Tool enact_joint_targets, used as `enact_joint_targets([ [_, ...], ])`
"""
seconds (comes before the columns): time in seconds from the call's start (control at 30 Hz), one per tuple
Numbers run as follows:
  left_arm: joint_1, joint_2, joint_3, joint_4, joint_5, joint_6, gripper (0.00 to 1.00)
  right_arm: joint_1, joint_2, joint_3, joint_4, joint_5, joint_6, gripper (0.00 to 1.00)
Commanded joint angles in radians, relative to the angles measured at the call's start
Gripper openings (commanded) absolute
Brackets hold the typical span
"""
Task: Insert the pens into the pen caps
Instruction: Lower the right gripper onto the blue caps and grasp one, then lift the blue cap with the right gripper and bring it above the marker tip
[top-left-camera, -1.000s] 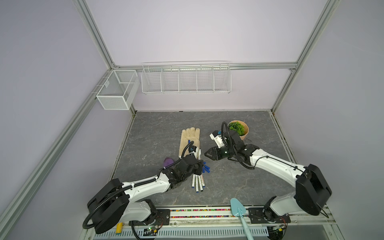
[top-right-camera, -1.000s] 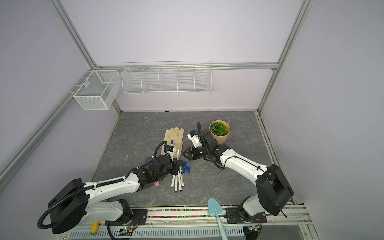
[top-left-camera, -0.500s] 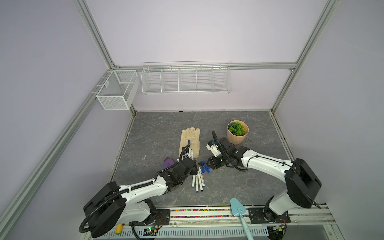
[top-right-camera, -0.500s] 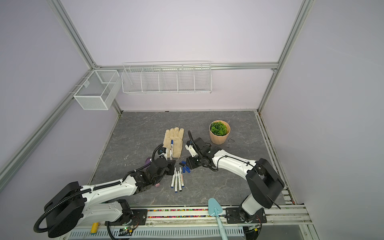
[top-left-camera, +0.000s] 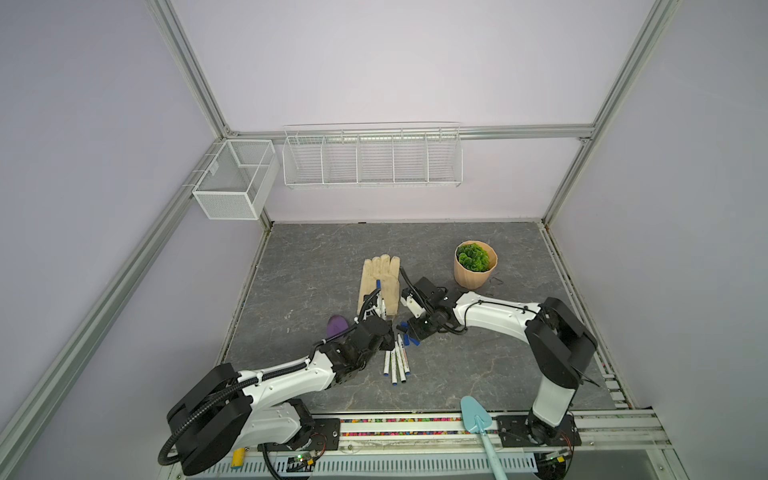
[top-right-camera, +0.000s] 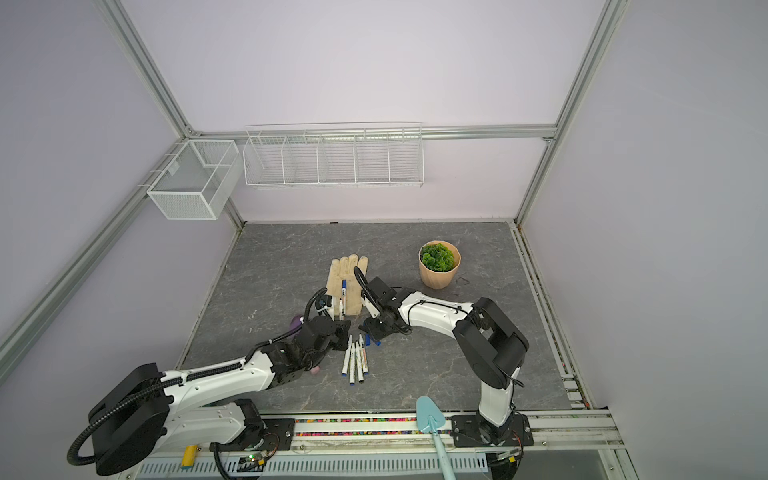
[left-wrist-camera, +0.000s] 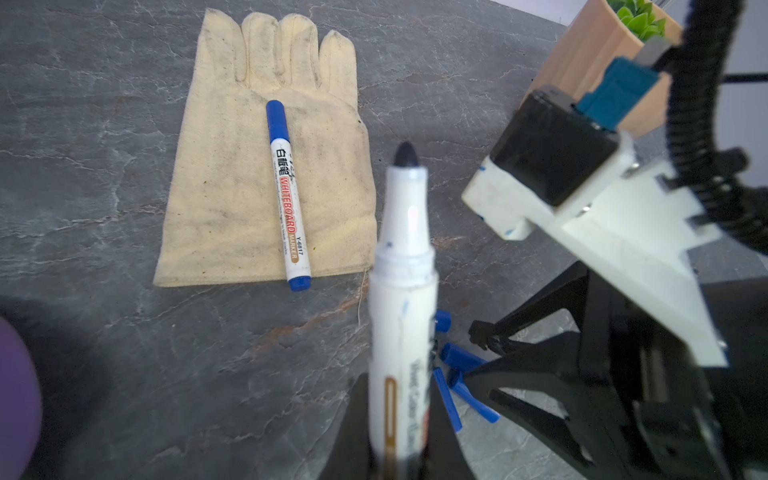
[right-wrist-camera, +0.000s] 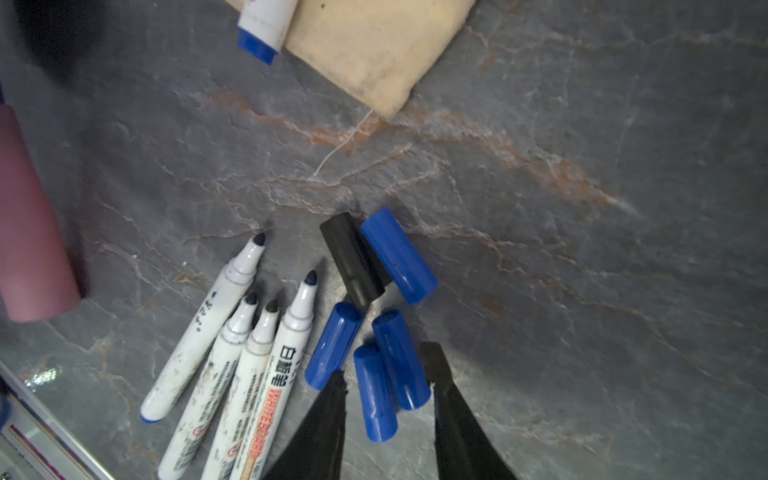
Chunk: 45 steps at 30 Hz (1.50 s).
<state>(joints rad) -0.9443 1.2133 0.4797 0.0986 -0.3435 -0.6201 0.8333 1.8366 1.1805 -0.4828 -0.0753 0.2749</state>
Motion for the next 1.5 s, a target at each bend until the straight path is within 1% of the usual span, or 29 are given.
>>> enact_joint_targets([
  [0.0, 0.002, -0.012, 0.0, -0.003, -0.009, -0.013, 0.0, 0.007, 0.037, 0.028, -0.043, 0.017, -0.022, 0.36],
  [0.3, 0.002, -0.011, -0.001, -0.004, -0.003, -0.011, 0.0, 0.011, 0.09, 0.079, -0.063, 0.053, -0.014, 0.32],
  [0.73, 0.002, 0.0, 0.004, -0.001, 0.002, -0.006, 0.0, 0.026, 0.118, 0.096, -0.138, 0.191, -0.016, 0.27],
  [0.8, 0.002, 0.0, 0.006, -0.003, 0.004, -0.006, 0.0, 0.028, 0.126, 0.097, -0.139, 0.192, -0.01, 0.25],
  [0.97, 0.002, -0.005, 0.007, -0.009, 0.01, -0.003, 0.0, 0.025, 0.118, 0.082, -0.119, 0.174, 0.002, 0.13],
  [1.13, 0.002, -0.015, -0.002, 0.016, 0.043, 0.021, 0.0, 0.013, 0.014, 0.049, -0.074, 0.168, 0.005, 0.09],
  [1.23, 0.002, -0.018, -0.012, 0.061, 0.102, 0.06, 0.0, -0.007, -0.1, 0.007, -0.014, 0.157, 0.014, 0.08],
  [1.33, 0.002, -0.018, -0.025, 0.118, 0.169, 0.097, 0.0, -0.047, -0.24, -0.058, 0.087, 0.088, 0.044, 0.08],
  [1.47, 0.001, -0.026, -0.046, 0.191, 0.251, 0.14, 0.0, -0.119, -0.404, -0.154, 0.259, -0.064, 0.13, 0.08],
])
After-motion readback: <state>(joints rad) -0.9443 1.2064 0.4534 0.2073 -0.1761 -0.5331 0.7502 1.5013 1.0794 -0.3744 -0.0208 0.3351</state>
